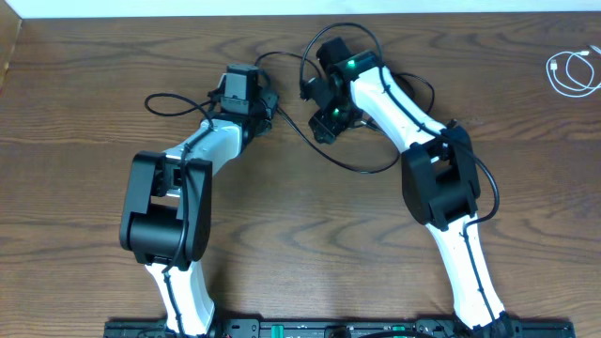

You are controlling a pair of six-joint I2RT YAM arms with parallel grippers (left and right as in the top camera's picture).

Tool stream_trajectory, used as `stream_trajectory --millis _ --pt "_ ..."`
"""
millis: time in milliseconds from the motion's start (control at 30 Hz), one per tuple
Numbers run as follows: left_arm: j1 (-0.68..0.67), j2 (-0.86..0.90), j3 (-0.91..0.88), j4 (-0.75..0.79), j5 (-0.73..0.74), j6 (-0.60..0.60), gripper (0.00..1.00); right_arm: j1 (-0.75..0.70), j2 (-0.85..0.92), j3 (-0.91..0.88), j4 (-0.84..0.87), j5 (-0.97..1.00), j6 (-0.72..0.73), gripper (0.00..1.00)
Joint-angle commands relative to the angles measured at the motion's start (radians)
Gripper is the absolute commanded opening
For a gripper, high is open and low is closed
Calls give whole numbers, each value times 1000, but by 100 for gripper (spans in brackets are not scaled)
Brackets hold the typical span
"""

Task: Untangle cables

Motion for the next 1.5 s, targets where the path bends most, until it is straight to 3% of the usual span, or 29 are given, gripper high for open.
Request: stream_trajectory --millis 0,367,967,1300,1467 --pt "10 3 -1 2 56 -8 8 35 28 -7 -26 -24 -42 66" --pt "10 3 -1 13 110 -9 8 65 28 -7 -71 -73 -53 66" --pt "10 3 -1 20 156 -9 8 169 61 -7 -36 285 69 52" --pt "10 3 -1 -34 155 -8 9 127 61 -7 -35 272 114 34" --pt "10 3 -1 -42 155 64 25 100 61 -7 -30 273 157 16"
